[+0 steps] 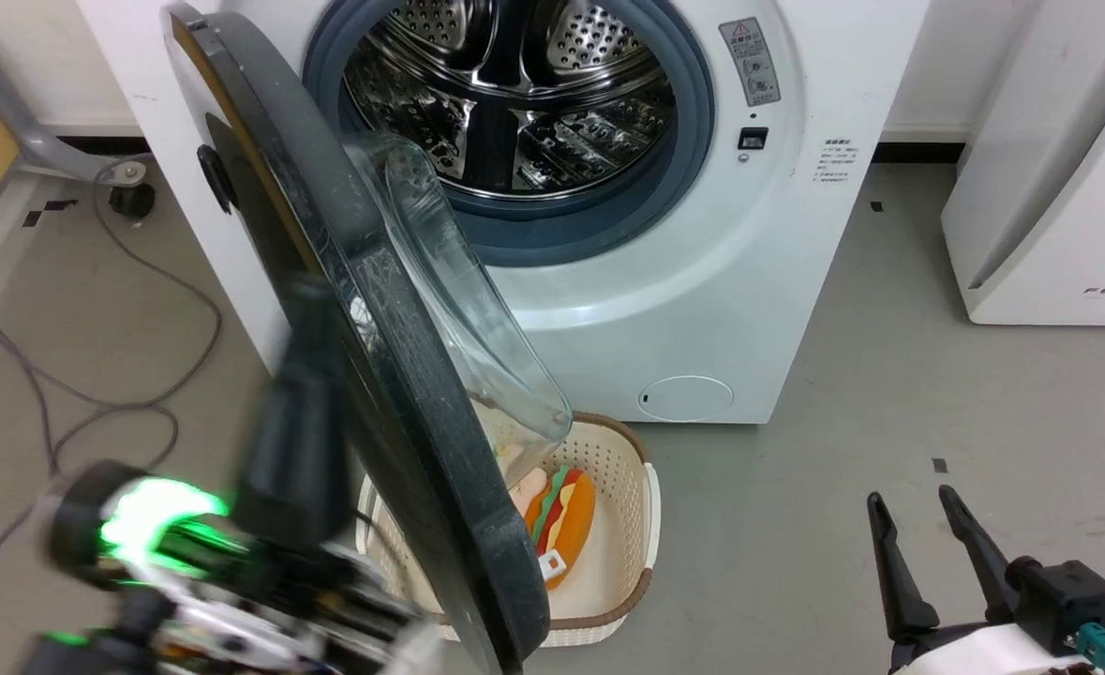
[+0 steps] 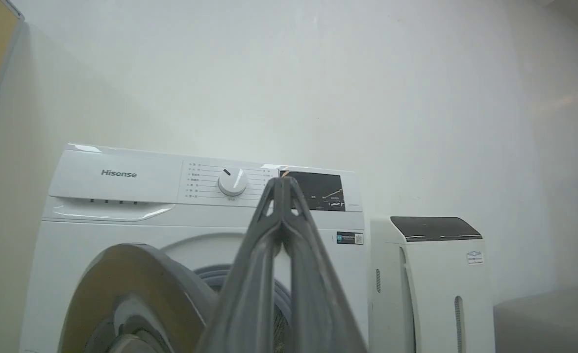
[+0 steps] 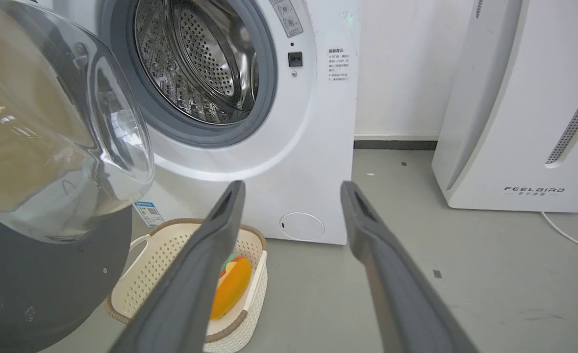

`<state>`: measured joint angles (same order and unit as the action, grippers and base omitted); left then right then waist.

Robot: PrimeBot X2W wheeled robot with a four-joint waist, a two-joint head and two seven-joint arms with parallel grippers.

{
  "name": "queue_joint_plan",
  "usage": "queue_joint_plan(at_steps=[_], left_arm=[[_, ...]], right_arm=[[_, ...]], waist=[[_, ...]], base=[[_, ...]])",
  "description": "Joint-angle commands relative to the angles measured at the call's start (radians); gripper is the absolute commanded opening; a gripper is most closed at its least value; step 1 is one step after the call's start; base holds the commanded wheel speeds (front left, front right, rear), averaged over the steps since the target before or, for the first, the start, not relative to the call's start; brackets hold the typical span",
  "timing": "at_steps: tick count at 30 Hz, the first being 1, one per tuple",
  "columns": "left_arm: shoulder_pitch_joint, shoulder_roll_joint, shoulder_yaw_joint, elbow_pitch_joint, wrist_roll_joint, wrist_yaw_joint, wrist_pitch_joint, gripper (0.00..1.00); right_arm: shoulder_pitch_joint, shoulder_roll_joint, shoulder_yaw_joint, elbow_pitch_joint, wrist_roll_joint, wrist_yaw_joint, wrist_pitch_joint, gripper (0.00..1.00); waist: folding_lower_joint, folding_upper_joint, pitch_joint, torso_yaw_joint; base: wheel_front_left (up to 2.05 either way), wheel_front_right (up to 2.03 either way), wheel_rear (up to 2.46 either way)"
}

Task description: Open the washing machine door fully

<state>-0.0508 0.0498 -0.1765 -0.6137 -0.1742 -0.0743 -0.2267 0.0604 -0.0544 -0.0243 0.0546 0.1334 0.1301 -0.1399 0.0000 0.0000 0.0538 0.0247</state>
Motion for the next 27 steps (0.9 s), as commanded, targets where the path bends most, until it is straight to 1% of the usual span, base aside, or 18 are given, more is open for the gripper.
queue_joint_plan(at_steps=[1,3,4,8,14,19,23,24,27], left_arm=[[0.023,0.001,-0.024,-0.005,-0.016,-0.006,0.017,0.00],[0.045,0.001,-0.072,-0.011,-0.042,-0.010,0.045,0.00],[0.079,0.001,-0.149,-0.009,-0.080,-0.017,0.084,0.00],[0.122,0.007,-0.252,0.023,-0.116,-0.030,0.142,0.00],[0.184,0.037,-0.352,0.101,-0.157,-0.038,0.256,0.00],[0.208,0.055,-0.390,0.200,-0.151,-0.028,0.335,0.00],[0.187,0.046,-0.383,0.270,-0.132,-0.002,0.335,0.00],[0.187,0.046,-0.383,0.270,-0.132,-0.002,0.335,0.00],[0.156,0.034,-0.366,0.301,-0.130,0.024,0.319,0.00]], right_arm=[[-0.011,0.004,0.004,0.004,0.004,0.001,-0.006,1.00],[-0.012,0.004,0.007,0.006,0.006,0.001,-0.006,1.00],[-0.011,0.004,0.005,0.009,0.007,0.001,-0.007,1.00],[-0.006,0.004,0.002,0.014,0.007,0.001,-0.007,1.00],[-0.002,0.004,0.002,0.019,0.011,0.001,-0.004,1.00],[-0.003,0.004,0.004,0.022,0.017,0.001,-0.002,1.00],[-0.007,0.004,0.006,0.025,0.021,0.001,-0.002,1.00],[-0.007,0.004,0.006,0.025,0.021,0.001,-0.002,1.00],[-0.011,0.004,0.009,0.027,0.024,0.001,-0.003,1.00]], waist=[[0.0000,0.0000,-0.003,-0.005],[0.0000,0.0000,-0.004,-0.008],[0.0000,0.0000,-0.006,-0.008],[0.0000,0.0000,-0.009,-0.004],[0.0000,0.0000,-0.015,-0.001],[0.0000,0.0000,-0.015,0.000],[0.0000,0.0000,-0.011,0.000],[0.0000,0.0000,-0.011,0.000],[0.0000,0.0000,-0.005,-0.004]], base=[[0.00,0.00,0.00],[0.00,0.00,0.00],[0.00,0.00,0.00],[0.00,0.00,0.00],[0.00,0.00,0.00],[0.00,0.00,0.00],[0.00,0.00,0.00],[0.00,0.00,0.00],[0.00,0.00,0.00]])
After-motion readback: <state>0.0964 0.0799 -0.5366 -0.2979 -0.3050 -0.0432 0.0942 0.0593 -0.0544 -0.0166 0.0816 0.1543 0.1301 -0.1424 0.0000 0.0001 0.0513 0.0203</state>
